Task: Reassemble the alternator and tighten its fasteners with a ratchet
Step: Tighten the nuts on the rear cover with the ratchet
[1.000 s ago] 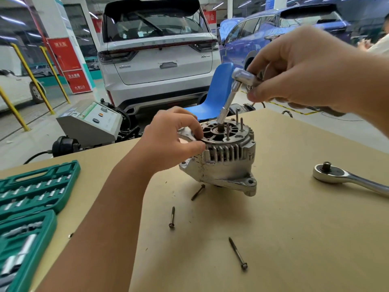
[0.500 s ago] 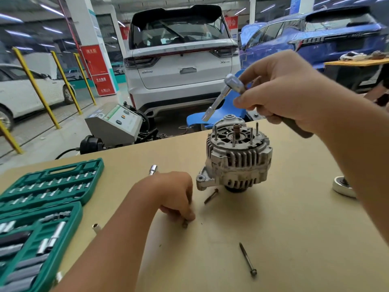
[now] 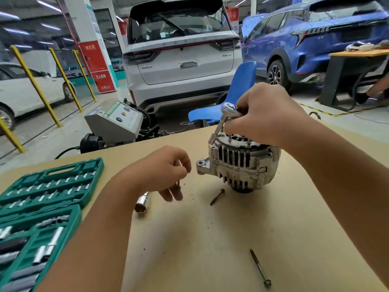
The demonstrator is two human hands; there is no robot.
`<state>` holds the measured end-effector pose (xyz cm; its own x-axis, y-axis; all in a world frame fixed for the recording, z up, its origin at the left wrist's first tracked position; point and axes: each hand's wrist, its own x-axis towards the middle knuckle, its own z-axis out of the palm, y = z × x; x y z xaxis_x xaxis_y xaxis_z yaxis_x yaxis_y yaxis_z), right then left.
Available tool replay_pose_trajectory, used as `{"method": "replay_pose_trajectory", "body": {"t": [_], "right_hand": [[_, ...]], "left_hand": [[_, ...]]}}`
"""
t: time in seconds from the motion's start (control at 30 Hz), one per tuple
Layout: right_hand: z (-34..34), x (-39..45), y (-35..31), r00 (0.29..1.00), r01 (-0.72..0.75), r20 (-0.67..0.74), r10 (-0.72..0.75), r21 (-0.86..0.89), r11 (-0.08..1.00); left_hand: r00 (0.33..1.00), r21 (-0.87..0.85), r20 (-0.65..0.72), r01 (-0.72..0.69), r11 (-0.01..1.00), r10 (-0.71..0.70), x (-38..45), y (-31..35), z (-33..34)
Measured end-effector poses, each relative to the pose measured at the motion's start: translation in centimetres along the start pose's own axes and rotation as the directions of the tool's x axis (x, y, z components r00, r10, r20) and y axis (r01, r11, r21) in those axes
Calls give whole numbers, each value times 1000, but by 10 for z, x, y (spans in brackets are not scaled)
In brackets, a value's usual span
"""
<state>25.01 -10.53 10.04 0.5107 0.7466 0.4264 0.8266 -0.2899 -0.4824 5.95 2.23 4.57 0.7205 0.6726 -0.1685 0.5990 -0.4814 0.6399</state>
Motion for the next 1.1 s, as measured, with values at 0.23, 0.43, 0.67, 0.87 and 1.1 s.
{"method": "replay_pose_trajectory", "body": {"t": [0.23,0.43,0.67,0.87,1.1], "right_hand": [[-24,3,2,996,39,73,-50,135,990],[-60,34,6,992,-100,119,43,530,842],[-49,49,13,997,-60,67,25,613,788],[-42,54,23,990,-98,139,30,509,855],[-56,52,30,995,-71,94,19,586,807]], "left_hand": [[926,46,-237,-291,956,294,-11,25,-9],[758,-12,-352,-590,807,549,-17,47,6],[717,263,-322,-560,786,619,-14,62,39],[716,395,-304,-506,767,629,-17,80,45],[735,361,-294,-507,783,611,-20,88,48]]}}
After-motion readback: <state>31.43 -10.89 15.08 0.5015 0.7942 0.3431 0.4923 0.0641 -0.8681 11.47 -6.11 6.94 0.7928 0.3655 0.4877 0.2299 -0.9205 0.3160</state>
